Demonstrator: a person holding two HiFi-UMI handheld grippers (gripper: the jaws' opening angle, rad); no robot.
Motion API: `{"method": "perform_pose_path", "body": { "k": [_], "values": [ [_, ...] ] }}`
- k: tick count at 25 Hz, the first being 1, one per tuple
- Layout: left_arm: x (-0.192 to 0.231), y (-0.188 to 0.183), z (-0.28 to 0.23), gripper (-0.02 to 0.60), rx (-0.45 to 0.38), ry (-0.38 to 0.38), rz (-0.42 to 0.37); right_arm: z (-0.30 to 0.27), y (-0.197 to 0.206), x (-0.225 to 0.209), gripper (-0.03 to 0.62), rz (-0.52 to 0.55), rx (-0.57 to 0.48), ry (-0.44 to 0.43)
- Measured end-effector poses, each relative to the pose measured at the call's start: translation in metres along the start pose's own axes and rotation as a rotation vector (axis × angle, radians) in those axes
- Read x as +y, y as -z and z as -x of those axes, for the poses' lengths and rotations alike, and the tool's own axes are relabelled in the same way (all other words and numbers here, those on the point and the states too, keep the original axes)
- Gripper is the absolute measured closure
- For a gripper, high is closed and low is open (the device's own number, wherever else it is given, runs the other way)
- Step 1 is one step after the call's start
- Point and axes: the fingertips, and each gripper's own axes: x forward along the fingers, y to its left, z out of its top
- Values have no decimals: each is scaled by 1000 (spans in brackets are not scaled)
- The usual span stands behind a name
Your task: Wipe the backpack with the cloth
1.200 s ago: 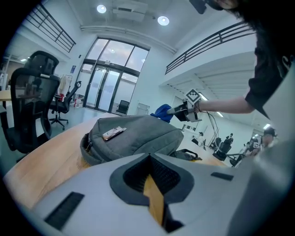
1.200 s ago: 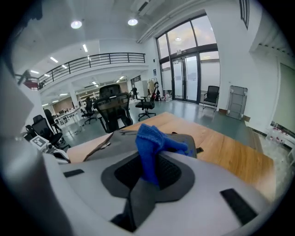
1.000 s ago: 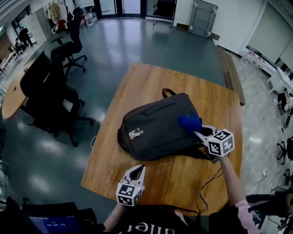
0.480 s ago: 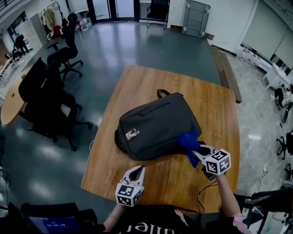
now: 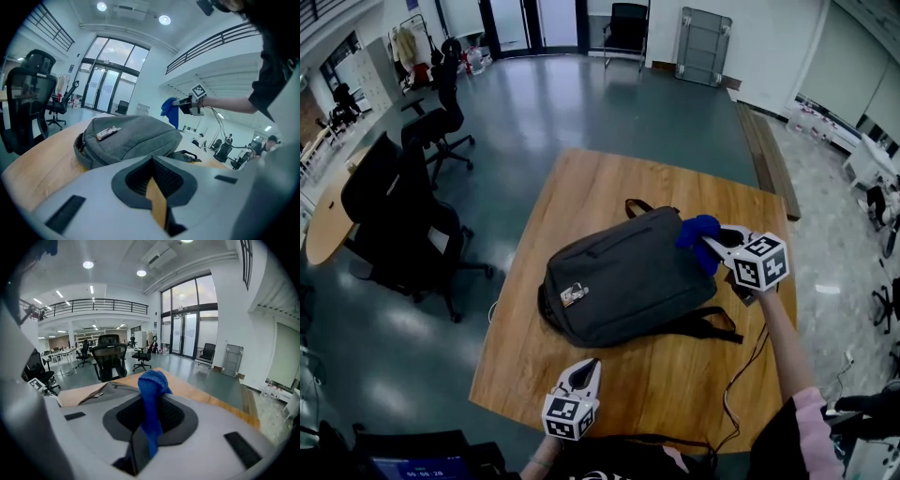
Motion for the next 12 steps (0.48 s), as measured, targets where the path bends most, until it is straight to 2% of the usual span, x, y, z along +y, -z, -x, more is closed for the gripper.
{"method": "perform_pose_path", "body": {
  "k": [7,12],
  "values": [
    [15,4,4,581,10,-67,30,-93,-42,-60,528,33,7,49],
    [26,14,12,581,27,-112,53,-133,-37,-74,528,75,40,81]
  ]
}}
